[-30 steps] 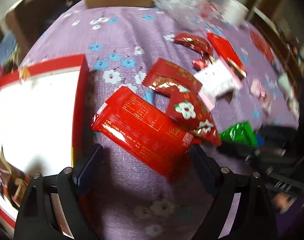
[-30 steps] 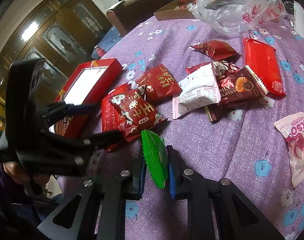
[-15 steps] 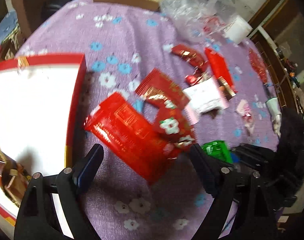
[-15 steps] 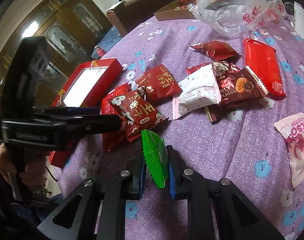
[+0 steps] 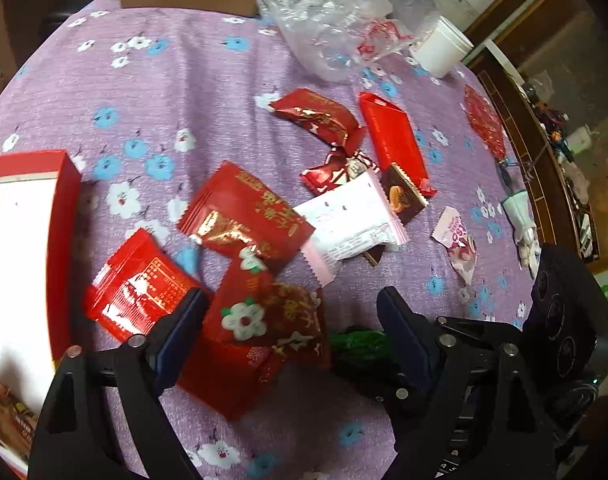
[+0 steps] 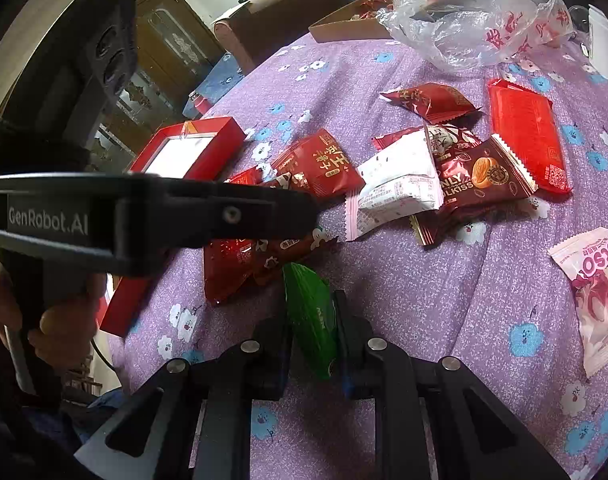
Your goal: Organize snacks
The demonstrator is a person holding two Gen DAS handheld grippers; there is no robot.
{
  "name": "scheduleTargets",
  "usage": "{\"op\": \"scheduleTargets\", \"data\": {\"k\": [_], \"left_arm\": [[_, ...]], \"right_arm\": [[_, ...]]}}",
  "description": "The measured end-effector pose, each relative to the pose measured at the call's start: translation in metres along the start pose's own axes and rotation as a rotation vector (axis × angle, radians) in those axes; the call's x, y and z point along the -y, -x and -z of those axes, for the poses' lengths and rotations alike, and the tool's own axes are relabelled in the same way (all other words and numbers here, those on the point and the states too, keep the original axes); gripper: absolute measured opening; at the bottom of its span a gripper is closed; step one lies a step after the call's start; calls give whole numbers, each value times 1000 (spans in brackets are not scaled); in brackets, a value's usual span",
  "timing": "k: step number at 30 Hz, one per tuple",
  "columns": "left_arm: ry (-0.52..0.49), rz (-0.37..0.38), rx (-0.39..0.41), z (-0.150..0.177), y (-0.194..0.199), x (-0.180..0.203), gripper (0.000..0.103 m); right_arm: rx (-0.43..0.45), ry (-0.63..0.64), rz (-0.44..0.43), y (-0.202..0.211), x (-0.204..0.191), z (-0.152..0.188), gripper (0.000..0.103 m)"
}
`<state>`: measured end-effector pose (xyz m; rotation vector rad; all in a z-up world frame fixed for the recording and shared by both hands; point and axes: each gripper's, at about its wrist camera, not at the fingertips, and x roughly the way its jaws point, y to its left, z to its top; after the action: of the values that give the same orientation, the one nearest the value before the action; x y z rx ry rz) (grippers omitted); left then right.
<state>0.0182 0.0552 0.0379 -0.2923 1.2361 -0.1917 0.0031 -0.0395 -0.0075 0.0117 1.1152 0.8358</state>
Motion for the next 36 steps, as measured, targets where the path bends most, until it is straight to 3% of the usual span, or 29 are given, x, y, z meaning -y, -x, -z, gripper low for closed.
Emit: {"op": "scheduleTargets", "data": {"k": [1, 3, 4, 9, 16, 27, 32, 36], "left_arm": [[-6, 3, 4, 0, 0, 0, 73], [-13, 25, 0, 0, -1, 0, 47], [-16, 30, -4, 0, -3, 0, 41], [-61, 38, 17, 7, -3, 3, 29], [-86, 50, 92, 11, 11, 4, 20], [-91, 73, 165, 21, 33, -9, 19], [-101, 88, 248, 38, 74, -20, 19], [-89, 53, 350, 59, 119, -46, 19]], "right_arm": [[0, 0, 0, 0, 0, 0, 19], [1, 1, 1, 0, 0, 0, 19], [1, 1, 1, 0, 0, 0, 19], [2, -3, -7, 0, 2, 0, 19], [9, -21, -26, 2, 7, 0, 18], [53, -20, 7, 8, 5, 3, 18], [97, -46, 4, 16, 3, 1, 18], [96, -76, -31, 12, -14, -5, 17]]}}
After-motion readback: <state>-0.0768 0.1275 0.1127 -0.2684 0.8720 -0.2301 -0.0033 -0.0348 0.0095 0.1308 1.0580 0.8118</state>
